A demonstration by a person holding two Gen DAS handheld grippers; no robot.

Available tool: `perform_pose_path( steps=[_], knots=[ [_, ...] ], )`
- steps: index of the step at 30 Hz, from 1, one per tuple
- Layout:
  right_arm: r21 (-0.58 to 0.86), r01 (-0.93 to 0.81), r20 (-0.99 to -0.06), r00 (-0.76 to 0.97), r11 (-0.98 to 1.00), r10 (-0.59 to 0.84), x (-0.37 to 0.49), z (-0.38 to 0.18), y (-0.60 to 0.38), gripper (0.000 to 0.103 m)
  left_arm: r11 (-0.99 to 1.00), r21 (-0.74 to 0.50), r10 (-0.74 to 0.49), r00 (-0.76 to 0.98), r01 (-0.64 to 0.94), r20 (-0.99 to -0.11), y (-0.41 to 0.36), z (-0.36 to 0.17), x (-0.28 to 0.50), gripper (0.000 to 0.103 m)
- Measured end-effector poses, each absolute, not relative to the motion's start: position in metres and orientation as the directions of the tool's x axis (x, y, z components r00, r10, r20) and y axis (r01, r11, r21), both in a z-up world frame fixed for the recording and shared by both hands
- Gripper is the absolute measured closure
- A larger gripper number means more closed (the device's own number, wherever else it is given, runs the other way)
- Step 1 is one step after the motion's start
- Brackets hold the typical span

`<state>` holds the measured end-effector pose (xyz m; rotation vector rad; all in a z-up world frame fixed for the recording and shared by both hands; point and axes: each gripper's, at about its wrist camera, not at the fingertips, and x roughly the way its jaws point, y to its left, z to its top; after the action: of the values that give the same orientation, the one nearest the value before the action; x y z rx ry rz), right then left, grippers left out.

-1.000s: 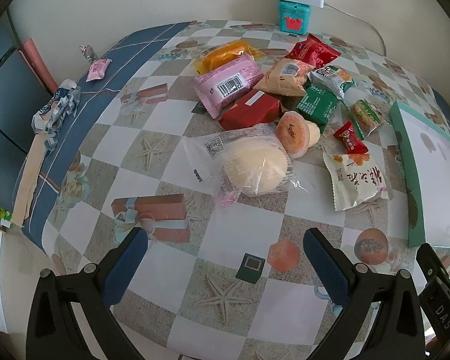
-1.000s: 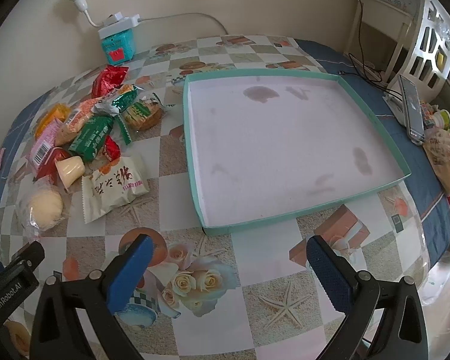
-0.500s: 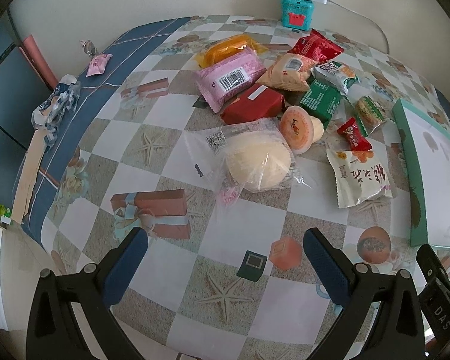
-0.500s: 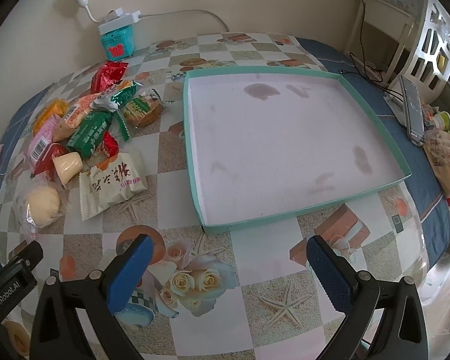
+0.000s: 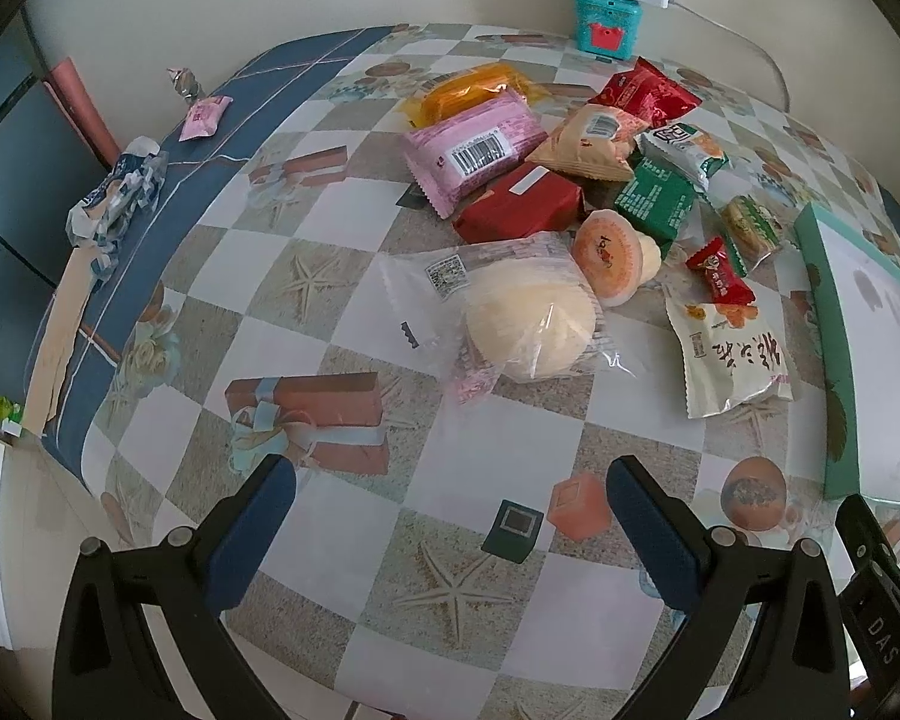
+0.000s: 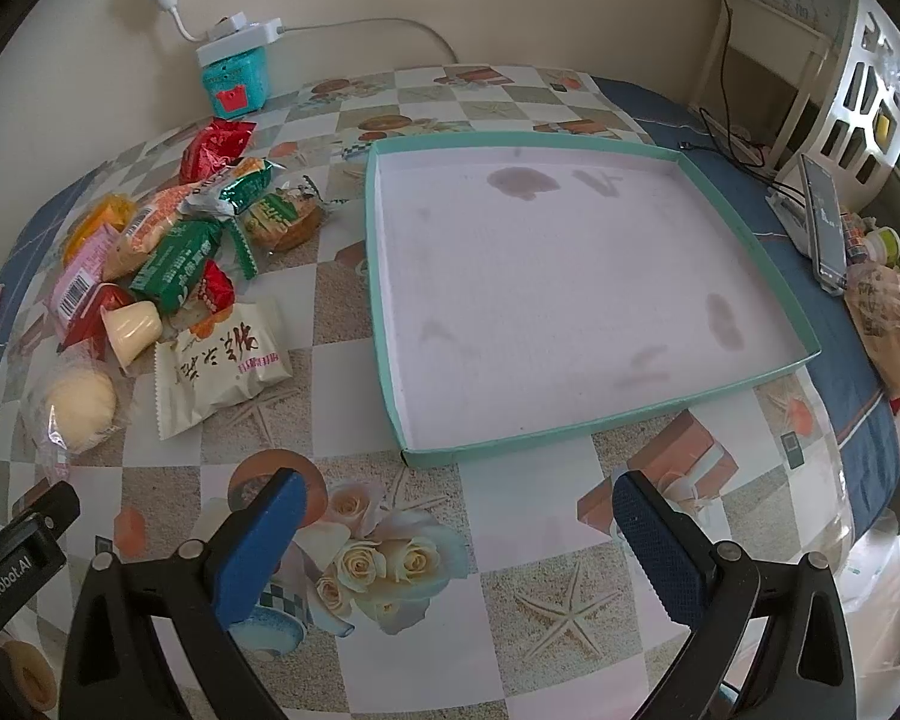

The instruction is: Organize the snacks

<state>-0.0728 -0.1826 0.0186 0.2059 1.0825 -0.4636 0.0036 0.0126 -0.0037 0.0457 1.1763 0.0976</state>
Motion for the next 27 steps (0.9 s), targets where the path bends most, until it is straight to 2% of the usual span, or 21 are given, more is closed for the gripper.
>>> perform_pose_path(
  steps=[27],
  knots=[
    [-0.067, 0.461, -0.884, 0.383, 0.885, -0.267, -0.0729, 0.0187, -0.1822, 0.0, 0.995, 0.085, 0.101, 0.38, -0.059, -0.92, 0.0163, -0.0049, 0.0033, 0.0]
  ],
)
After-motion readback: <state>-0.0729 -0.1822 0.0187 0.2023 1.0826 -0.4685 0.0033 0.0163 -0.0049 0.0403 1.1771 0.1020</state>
